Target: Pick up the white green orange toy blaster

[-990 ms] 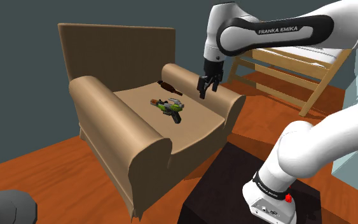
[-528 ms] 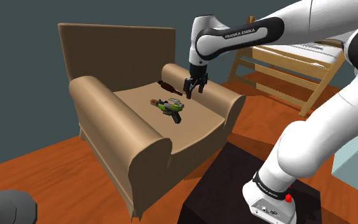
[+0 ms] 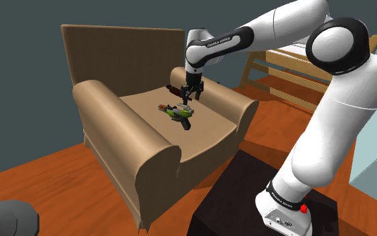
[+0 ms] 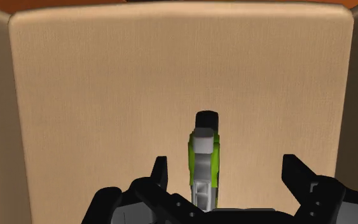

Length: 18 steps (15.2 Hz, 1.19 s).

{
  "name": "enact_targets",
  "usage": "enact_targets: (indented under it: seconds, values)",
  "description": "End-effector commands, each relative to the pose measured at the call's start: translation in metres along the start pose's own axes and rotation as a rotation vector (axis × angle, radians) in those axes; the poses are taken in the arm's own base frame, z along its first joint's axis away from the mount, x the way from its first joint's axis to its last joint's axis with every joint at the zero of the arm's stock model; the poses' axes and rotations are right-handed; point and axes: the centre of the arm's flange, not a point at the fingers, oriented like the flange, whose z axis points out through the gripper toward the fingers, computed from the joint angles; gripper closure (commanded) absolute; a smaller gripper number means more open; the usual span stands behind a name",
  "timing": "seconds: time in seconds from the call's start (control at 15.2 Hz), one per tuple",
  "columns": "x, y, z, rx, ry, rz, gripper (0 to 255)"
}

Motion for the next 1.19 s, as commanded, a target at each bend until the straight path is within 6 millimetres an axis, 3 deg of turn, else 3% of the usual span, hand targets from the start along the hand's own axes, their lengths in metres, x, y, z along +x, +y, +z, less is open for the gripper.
enact_targets:
  seconds: [0.0,0.79,1.12]
  values:
    - [0.023,0.002,0.012,0.012,-0.005,-0.001,0]
    - [0.165,0.023,0.09,0.081,-0.031,-0.007,0]
    - [0.167,0.022,0.111,0.081,-0.031,-0.007,0]
